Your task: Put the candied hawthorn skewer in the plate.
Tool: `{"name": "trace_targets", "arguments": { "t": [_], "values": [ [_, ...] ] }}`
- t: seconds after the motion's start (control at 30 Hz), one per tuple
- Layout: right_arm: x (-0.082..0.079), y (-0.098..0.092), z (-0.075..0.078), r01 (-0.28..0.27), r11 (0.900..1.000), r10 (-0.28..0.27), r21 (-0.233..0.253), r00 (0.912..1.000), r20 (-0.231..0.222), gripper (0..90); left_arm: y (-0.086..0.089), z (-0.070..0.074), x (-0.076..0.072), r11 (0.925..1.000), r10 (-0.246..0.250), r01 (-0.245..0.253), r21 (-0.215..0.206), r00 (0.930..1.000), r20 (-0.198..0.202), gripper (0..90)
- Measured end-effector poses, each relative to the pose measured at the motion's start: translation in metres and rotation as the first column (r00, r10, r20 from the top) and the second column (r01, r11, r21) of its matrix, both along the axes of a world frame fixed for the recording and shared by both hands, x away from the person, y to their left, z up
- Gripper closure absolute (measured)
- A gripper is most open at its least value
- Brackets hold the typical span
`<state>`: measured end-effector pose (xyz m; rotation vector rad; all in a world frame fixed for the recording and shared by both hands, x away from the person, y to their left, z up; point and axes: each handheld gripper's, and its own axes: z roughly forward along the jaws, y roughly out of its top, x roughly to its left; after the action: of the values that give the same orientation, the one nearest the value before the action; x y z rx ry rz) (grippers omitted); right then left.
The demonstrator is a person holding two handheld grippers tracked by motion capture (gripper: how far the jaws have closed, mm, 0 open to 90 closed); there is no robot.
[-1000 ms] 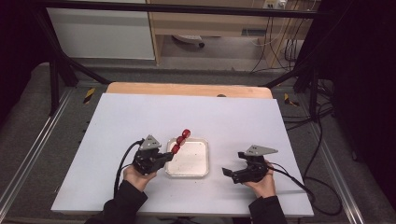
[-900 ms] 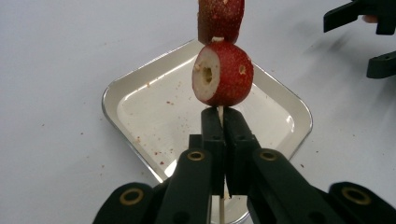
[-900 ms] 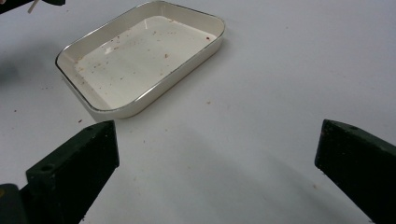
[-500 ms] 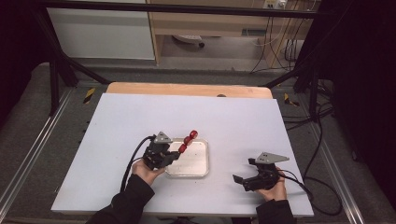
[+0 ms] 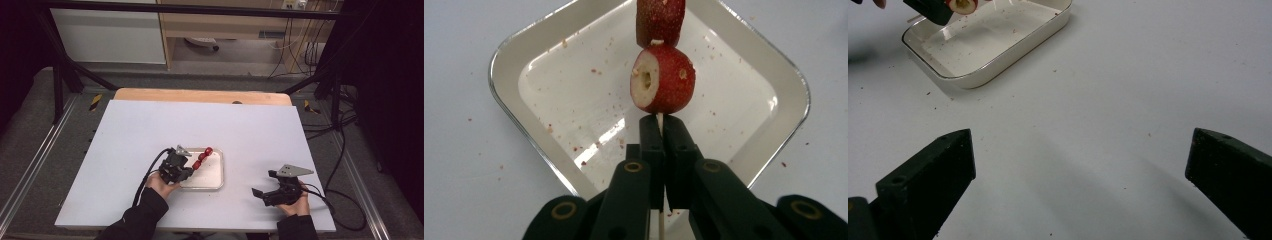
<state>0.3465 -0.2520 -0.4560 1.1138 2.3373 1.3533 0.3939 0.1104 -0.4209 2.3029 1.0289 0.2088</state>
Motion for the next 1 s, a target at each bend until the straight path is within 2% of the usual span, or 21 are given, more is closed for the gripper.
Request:
{"name": "trace_targets", "arguments": {
  "t": [0.17,0.3,0.63,0.73,0.8,0.87,1.0],
  "values": [
    [0.0,-0.001,0.0,0.003,1.0,-0.003,0.005,1.0,-0.003,0.2,-0.004,-0.004,0.001,0.9989,0.005,-0.004,0.046,0.9998,-0.017,87.9],
    [0.0,-0.001,0.001,0.009,1.0,-0.009,0.012,1.0,-0.002,0.2,-0.006,-0.008,0.001,0.9984,0.01,-0.008,0.056,0.9994,-0.034,88.0],
    [0.001,-0.002,0.0,0.014,1.0,-0.014,0.0,0.9999,0.0,0.3,-0.004,-0.009,-0.001,0.999,0.01,-0.009,0.044,0.9997,-0.024,84.9],
    [0.001,-0.002,-0.001,0.016,1.0,-0.016,-0.001,0.9999,-0.001,0.2,-0.001,-0.009,-0.002,0.9992,0.006,-0.006,0.039,0.9999,-0.009,78.5],
    [0.001,-0.002,-0.001,0.016,1.0,-0.016,-0.001,0.9999,0.0,0.2,0.003,-0.008,-0.004,0.9998,-0.014,0.014,0.013,0.9999,0.005,72.4],
    [0.001,-0.001,-0.001,0.018,1.0,-0.018,-0.002,0.9998,0.001,0.3,0.007,-0.006,-0.006,0.9998,-0.014,0.014,0.014,0.9996,0.026,66.1],
    [0.001,-0.001,-0.001,0.018,1.0,-0.018,-0.002,0.9998,-0.003,0.3,0.017,-0.001,-0.007,0.9996,-0.016,0.016,-0.025,0.9991,0.039,52.0]
  ]
}}
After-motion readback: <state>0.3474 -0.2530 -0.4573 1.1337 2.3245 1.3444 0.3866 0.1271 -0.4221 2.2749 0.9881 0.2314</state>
